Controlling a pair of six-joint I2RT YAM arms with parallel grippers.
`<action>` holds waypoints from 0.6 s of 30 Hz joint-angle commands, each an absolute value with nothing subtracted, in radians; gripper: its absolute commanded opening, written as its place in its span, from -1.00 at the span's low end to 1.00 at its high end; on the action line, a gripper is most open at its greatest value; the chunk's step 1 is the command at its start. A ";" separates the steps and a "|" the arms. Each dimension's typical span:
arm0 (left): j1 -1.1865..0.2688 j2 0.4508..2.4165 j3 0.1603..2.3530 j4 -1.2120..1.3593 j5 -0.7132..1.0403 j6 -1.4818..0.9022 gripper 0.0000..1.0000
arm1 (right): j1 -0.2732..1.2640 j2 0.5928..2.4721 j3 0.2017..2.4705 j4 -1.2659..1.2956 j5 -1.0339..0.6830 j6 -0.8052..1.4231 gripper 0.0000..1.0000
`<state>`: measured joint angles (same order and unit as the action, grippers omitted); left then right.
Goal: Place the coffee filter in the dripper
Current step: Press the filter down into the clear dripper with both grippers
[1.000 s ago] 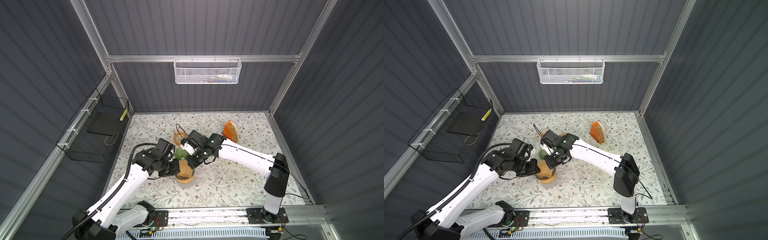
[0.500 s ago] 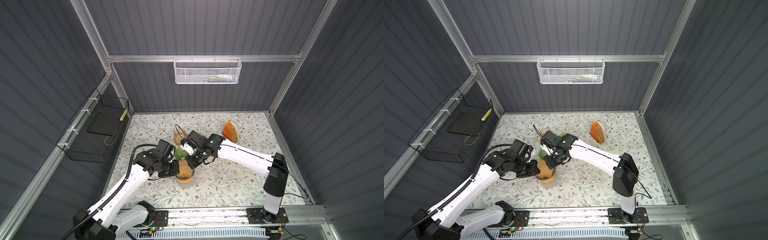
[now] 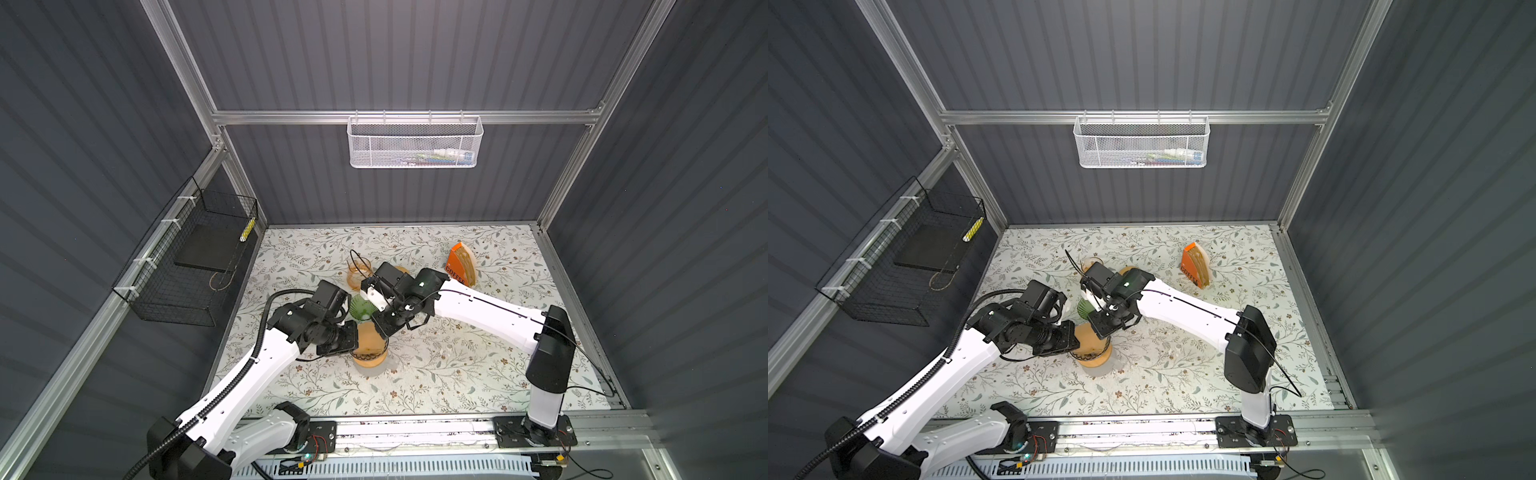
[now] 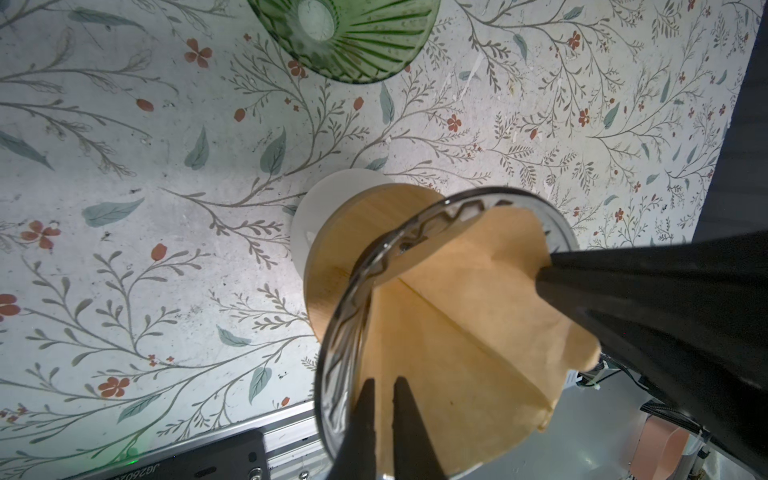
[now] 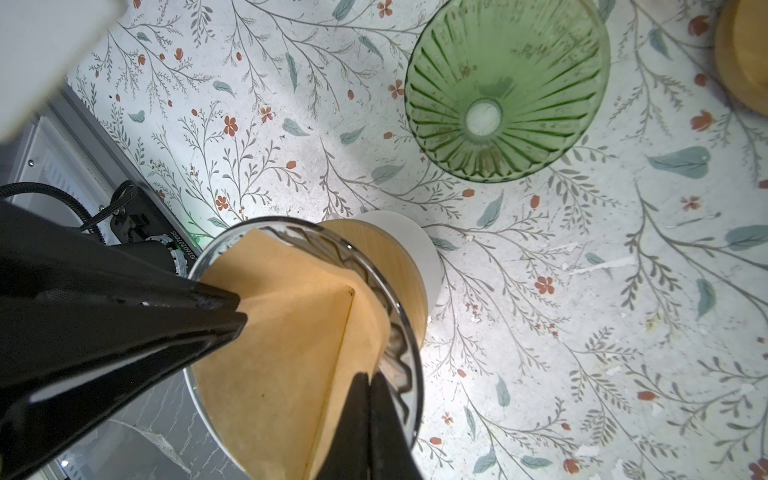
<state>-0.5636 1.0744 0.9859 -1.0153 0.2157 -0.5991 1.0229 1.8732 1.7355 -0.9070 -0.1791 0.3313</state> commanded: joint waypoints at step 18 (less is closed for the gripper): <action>-0.571 1.088 1.035 -0.995 0.209 -0.583 -0.76 | 1.032 1.873 1.786 -0.942 -0.138 0.315 -0.74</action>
<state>-0.5636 1.0805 0.9977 -0.9901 0.2089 -0.5987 1.0248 1.8736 1.7519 -0.9146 -0.1566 0.3286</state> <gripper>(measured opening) 0.120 0.122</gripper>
